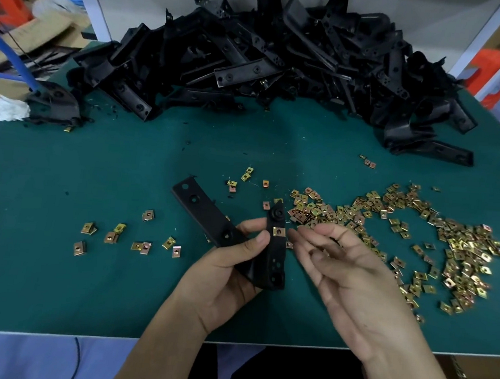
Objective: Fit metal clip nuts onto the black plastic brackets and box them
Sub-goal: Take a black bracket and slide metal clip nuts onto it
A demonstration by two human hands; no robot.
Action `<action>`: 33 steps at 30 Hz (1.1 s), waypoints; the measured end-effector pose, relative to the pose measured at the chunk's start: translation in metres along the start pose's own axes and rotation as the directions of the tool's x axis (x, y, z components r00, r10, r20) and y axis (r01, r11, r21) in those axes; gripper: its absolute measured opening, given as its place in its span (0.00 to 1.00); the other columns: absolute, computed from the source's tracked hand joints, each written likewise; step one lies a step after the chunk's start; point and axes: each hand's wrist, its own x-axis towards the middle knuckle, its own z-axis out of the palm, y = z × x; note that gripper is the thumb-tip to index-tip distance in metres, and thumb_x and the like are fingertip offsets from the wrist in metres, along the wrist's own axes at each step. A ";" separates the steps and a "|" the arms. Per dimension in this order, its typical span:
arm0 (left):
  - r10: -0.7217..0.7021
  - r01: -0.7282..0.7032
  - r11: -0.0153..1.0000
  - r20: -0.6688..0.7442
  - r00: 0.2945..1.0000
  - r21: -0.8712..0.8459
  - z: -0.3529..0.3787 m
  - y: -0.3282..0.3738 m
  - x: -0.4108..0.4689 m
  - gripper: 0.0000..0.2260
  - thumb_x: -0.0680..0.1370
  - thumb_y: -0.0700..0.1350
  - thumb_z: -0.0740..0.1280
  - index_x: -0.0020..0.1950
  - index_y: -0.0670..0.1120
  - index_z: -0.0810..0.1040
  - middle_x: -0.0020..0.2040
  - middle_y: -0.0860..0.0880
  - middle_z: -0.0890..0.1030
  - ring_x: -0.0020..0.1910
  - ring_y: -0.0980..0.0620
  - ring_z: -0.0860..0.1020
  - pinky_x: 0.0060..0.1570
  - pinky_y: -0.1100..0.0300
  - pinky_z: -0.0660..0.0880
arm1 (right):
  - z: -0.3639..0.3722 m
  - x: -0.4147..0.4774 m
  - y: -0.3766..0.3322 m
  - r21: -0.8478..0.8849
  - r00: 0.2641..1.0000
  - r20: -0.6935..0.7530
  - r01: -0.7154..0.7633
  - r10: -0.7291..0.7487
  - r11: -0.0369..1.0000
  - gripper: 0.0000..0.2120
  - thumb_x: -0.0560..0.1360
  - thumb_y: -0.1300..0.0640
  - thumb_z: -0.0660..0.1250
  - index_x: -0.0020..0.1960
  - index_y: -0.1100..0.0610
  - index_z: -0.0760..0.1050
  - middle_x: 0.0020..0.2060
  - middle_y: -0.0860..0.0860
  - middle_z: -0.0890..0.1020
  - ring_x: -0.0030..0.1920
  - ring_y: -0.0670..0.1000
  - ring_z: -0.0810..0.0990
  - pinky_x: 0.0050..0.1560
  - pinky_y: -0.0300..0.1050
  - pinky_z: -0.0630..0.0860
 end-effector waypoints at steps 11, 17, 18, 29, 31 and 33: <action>-0.021 0.022 1.000 -0.042 0.999 0.009 0.003 0.001 0.000 0.09 0.72 0.40 0.73 0.50 0.50 0.87 0.51 0.44 0.87 0.45 0.48 0.86 0.40 0.55 0.82 | -0.006 -0.003 -0.004 -0.324 0.993 -0.019 0.105 -0.118 0.940 0.13 0.57 0.53 0.79 0.40 0.55 0.83 0.40 0.57 0.86 0.42 0.52 0.86 0.41 0.38 0.81; -0.022 0.022 1.000 -0.049 0.999 0.001 0.003 0.000 0.001 0.12 0.70 0.40 0.74 0.52 0.48 0.87 0.51 0.43 0.86 0.44 0.47 0.86 0.38 0.56 0.81 | -0.008 -0.005 -0.001 -0.344 0.992 0.058 0.124 -0.111 0.931 0.16 0.61 0.51 0.77 0.49 0.51 0.87 0.46 0.56 0.87 0.51 0.53 0.86 0.50 0.37 0.80; -0.022 0.022 1.000 -0.050 0.999 0.001 0.003 0.000 0.002 0.12 0.70 0.40 0.74 0.52 0.48 0.87 0.50 0.43 0.87 0.44 0.47 0.86 0.38 0.56 0.81 | -0.008 -0.006 -0.001 -0.351 0.993 0.066 0.119 -0.102 0.929 0.16 0.63 0.51 0.77 0.50 0.50 0.87 0.47 0.55 0.87 0.52 0.52 0.86 0.51 0.36 0.80; -0.022 0.022 1.000 -0.029 0.999 0.010 0.001 0.000 0.002 0.10 0.73 0.40 0.73 0.51 0.50 0.87 0.50 0.44 0.87 0.45 0.48 0.86 0.39 0.56 0.81 | -0.009 -0.007 0.005 -0.333 0.996 0.026 0.087 -0.083 0.939 0.09 0.67 0.60 0.73 0.46 0.52 0.87 0.42 0.55 0.86 0.43 0.50 0.85 0.44 0.36 0.80; -0.021 0.022 1.000 -0.030 0.999 0.004 0.001 -0.001 0.003 0.10 0.71 0.40 0.74 0.51 0.49 0.87 0.50 0.44 0.87 0.44 0.48 0.86 0.39 0.55 0.81 | -0.010 -0.007 0.006 -0.312 0.998 0.018 0.070 -0.068 0.948 0.11 0.67 0.60 0.72 0.48 0.52 0.87 0.42 0.54 0.86 0.45 0.49 0.84 0.47 0.37 0.80; -0.022 0.021 1.000 -0.040 0.999 -0.006 0.002 -0.001 0.003 0.11 0.70 0.40 0.75 0.50 0.49 0.87 0.50 0.44 0.87 0.44 0.48 0.86 0.39 0.55 0.81 | -0.010 -0.007 0.006 -0.311 0.998 0.021 0.059 -0.055 0.948 0.13 0.66 0.60 0.72 0.49 0.51 0.87 0.44 0.52 0.87 0.48 0.48 0.84 0.53 0.39 0.80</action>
